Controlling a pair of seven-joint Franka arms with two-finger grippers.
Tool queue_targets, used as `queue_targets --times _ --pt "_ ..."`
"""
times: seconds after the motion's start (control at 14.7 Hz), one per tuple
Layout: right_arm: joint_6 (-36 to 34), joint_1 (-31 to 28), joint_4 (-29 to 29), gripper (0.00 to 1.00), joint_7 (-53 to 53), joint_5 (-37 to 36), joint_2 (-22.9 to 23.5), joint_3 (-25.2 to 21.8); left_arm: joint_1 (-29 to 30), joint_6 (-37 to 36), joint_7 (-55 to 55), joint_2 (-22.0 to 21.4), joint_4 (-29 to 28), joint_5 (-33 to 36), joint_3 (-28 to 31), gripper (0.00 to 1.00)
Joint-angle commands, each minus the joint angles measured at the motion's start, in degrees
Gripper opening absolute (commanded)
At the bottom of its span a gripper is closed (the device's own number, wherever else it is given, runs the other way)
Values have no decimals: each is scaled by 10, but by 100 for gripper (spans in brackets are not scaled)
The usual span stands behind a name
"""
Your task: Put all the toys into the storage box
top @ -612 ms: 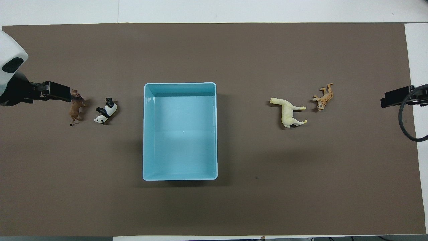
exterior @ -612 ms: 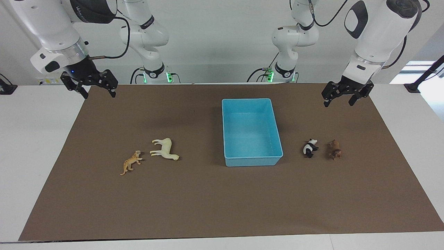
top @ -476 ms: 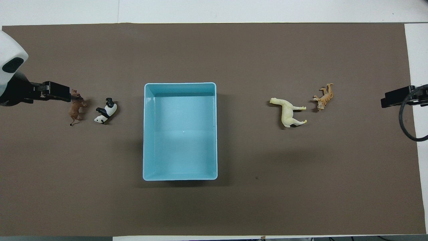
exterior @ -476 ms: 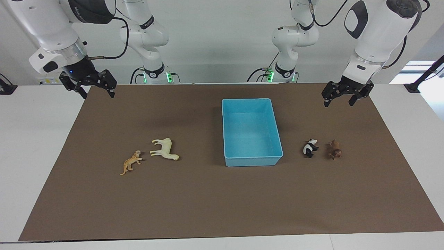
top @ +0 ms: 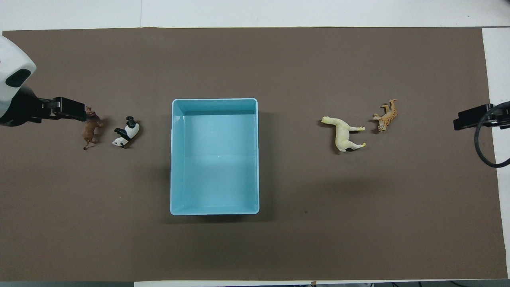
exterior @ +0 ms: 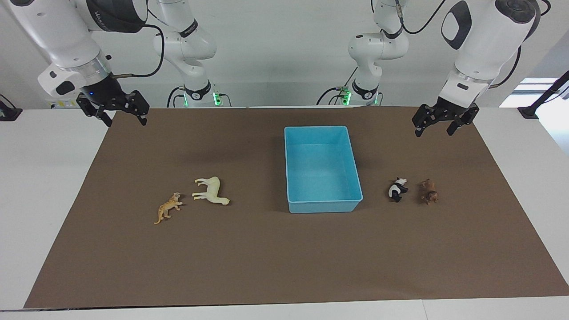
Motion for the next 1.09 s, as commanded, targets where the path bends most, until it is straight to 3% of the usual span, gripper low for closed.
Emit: queue_targets --times 0.0,0.2,0.75,1.02 --pt "40 3 -19 100 -8 0 -3 3 2 67 -6 -25 -61 6 0 100" --pt "91 27 -19 100 29 0 34 3 2 183 0 -26 -118 6 0 100" --pt "228 119 -8 100 127 5 149 4 -20 271 42 71 -145 13 1 100" --pt "274 168 -16 100 172 4 192 4 19 303 54 79 -146 16 1 100"
